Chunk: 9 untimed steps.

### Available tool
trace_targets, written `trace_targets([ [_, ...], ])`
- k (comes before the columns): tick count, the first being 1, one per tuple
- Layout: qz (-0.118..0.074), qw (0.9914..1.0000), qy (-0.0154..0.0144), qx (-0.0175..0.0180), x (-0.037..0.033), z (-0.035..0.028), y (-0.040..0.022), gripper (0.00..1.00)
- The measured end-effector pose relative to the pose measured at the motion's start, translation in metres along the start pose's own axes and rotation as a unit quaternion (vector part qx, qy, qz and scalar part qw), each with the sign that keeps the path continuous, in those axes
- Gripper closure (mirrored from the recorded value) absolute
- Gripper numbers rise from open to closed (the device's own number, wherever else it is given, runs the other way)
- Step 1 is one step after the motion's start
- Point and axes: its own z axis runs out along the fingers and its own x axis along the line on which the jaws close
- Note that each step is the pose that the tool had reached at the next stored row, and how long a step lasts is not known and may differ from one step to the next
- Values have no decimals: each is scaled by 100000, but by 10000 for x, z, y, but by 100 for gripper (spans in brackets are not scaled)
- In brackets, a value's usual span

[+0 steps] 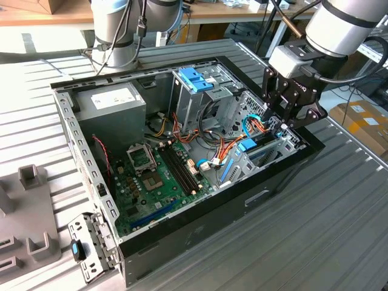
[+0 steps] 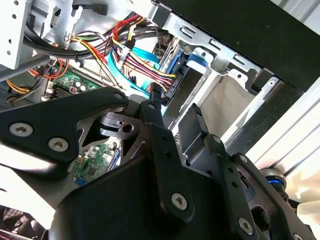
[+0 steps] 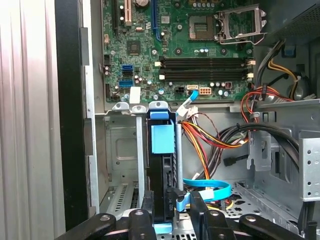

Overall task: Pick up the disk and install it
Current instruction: 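Insert the second disk wire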

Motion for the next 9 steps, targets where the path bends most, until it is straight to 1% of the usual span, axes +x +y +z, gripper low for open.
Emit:
trace_targets([
  [9,2,100000,2,1,9,20,0,58],
])
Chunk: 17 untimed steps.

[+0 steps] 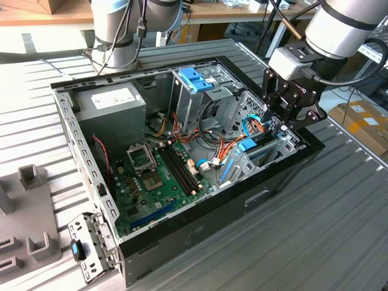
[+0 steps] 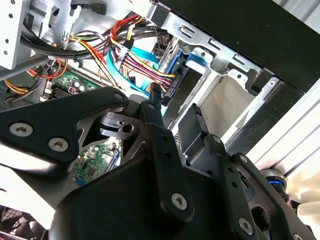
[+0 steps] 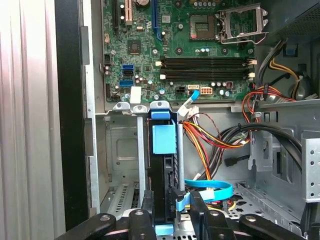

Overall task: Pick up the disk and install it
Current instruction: 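Insert the second disk wire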

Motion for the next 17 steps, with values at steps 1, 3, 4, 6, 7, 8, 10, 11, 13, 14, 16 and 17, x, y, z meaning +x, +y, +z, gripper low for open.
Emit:
trace_targets([
  [1,0,100000,0,-1,0,0,0,58],
  [3,0,100000,1,-2,0,0,0,60],
  [4,1,100000,-2,-2,0,1,0,66],
  [6,0,100000,1,-2,0,1,0,78],
  [7,-2,100000,-2,-1,0,1,0,84],
  [8,1,100000,2,-2,0,1,0,84],
  [10,-2,100000,1,-1,0,1,0,84],
  [11,-2,100000,1,-3,0,1,0,84],
  [13,-3,100000,-5,0,0,2,1,84],
  [14,-4,100000,-19,1,0,4,20,84],
  [16,-4,100000,-22,13,2,6,61,84],
  [17,2,100000,-60,17,3,10,80,84],
])
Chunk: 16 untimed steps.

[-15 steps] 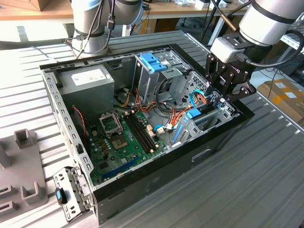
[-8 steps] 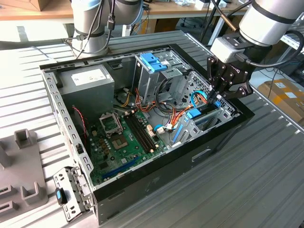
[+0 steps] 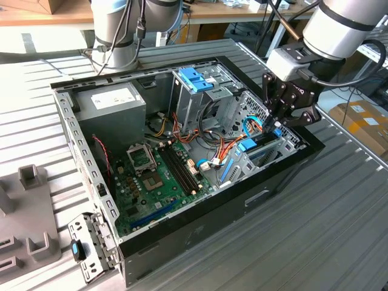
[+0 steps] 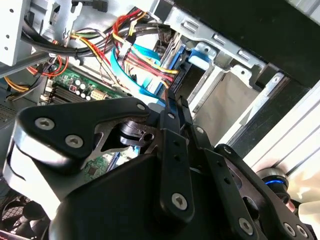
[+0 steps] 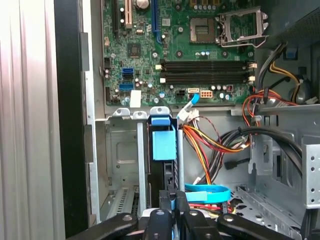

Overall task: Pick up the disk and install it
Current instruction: 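Insert the second disk wire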

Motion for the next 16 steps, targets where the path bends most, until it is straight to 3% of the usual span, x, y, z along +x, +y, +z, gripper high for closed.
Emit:
trace_targets([
  [2,4,100000,-280,-10,1,9,7,84],
  [3,5,99997,-807,-26,1,12,8,84],
  [4,26,99979,-2070,-57,1,14,9,84],
  [5,51,99953,-3071,-84,3,14,10,84],
  [8,83,99879,-4911,-130,29,17,9,84],
  [10,90,99861,-5261,-145,86,19,8,84],
  [16,89,99852,-5436,-150,109,33,8,84],
])
